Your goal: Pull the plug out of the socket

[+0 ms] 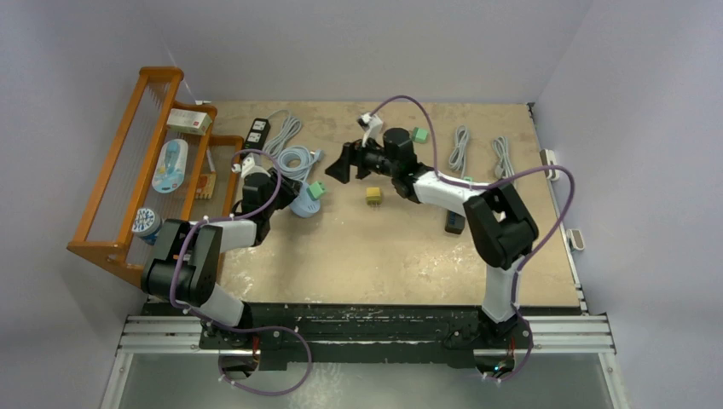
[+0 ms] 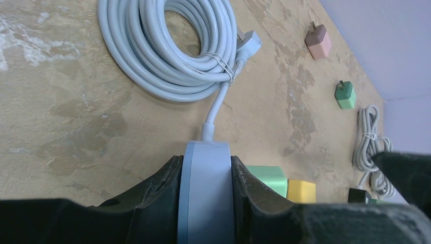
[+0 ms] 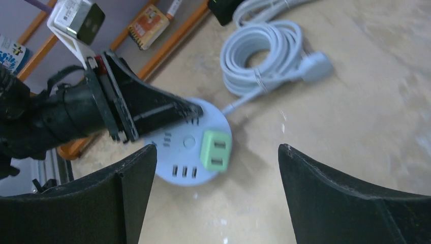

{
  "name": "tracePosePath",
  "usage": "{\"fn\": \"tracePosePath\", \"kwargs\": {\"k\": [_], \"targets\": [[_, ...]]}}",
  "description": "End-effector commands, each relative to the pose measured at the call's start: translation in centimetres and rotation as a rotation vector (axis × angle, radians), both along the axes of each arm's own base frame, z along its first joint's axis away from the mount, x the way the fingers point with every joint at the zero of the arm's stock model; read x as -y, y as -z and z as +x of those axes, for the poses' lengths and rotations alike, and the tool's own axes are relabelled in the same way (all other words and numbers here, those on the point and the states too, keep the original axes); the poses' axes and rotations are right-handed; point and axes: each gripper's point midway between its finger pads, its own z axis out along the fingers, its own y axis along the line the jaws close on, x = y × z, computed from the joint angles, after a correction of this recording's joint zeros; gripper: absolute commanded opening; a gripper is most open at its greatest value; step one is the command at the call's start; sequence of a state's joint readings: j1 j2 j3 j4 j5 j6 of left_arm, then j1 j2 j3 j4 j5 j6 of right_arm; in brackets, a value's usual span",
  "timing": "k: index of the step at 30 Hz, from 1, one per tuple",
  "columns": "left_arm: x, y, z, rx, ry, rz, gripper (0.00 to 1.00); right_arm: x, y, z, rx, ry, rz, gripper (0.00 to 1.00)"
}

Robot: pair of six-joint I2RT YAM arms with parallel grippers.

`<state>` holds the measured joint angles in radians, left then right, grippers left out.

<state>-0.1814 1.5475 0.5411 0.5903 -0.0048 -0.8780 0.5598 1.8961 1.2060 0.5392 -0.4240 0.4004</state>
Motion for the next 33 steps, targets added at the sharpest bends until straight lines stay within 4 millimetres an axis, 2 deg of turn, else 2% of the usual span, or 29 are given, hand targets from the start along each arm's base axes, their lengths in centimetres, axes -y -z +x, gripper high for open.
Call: {"fn": "tracePosePath", "kwargs": {"k": [1, 4, 5, 8, 14, 18, 20, 22, 23, 24, 26, 27, 29, 30, 31, 32, 33], "targets": [[1.5, -4.1, 1.1, 0.155, 0.074, -0.055, 0.00, -3.4, 0.9, 0.9, 0.043, -0.114, -0.031, 0.88], [1.6, -4.1, 1.1, 0.155, 0.076, -0.058, 0.00, -4.9, 1.8, 1.1, 0.022, -0.162, -0.022, 0.86], [1.6, -4.1, 1.0, 0.155, 0.078, -0.061, 0.00, -5.3, 2.7, 1.1, -0.001, -0.176, -0.033, 0.85], [1.7, -4.1, 1.0, 0.157, 0.081, -0.068, 0.00, -6.3, 3.9, 0.6, -0.026, -0.214, -0.047, 0.82], [1.8, -3.5, 0.9, 0.149, 0.080, -0.076, 0.00, -7.1, 5.9, -1.3, -0.069, -0.284, -0.050, 0.75], [1.3, -2.9, 0.9, 0.137, 0.057, -0.070, 0.00, -7.6, 6.4, -2.3, -0.095, -0.329, -0.044, 0.71], [1.1, -2.7, 0.9, 0.134, 0.049, -0.072, 0.00, -7.9, 6.4, -2.7, -0.106, -0.354, -0.038, 0.53], [1.0, -2.7, 0.9, 0.134, 0.043, -0.072, 0.00, -8.1, 6.3, -3.1, -0.127, -0.381, -0.028, 0.15], [0.9, -2.5, 0.9, 0.131, 0.039, -0.071, 0.00, -8.1, 6.3, -3.5, -0.143, -0.396, -0.031, 0.00], [0.8, -2.4, 0.9, 0.127, 0.036, -0.068, 0.00, -8.0, 5.9, -3.5, -0.131, -0.404, -0.046, 0.00], [0.3, -1.5, 0.8, 0.090, 0.016, -0.042, 0.00, -6.5, 5.3, -0.9, -0.039, -0.263, -0.169, 0.00], [-0.1, -1.1, 0.9, 0.064, -0.003, -0.020, 0.00, -5.5, 4.7, 0.5, 0.015, -0.150, -0.249, 0.00], [-1.6, 0.3, 0.9, -0.006, -0.069, 0.044, 0.00, -1.7, 2.7, 3.3, 0.138, 0.150, -0.401, 0.00], [-2.4, 0.9, 0.8, -0.037, -0.098, 0.076, 0.00, -0.5, 1.0, 3.5, 0.187, 0.228, -0.402, 0.00], [-3.1, 1.3, 0.7, -0.061, -0.124, 0.103, 0.00, 0.3, -0.4, 3.2, 0.231, 0.229, -0.376, 0.00], [-3.6, 1.5, 0.8, -0.075, -0.140, 0.120, 0.00, 0.6, -2.3, 2.9, 0.275, 0.191, -0.305, 0.00], [-4.0, 1.9, 0.7, -0.094, -0.150, 0.133, 0.00, 0.0, -3.8, 1.4, 0.277, 0.029, -0.184, 0.00]]}}
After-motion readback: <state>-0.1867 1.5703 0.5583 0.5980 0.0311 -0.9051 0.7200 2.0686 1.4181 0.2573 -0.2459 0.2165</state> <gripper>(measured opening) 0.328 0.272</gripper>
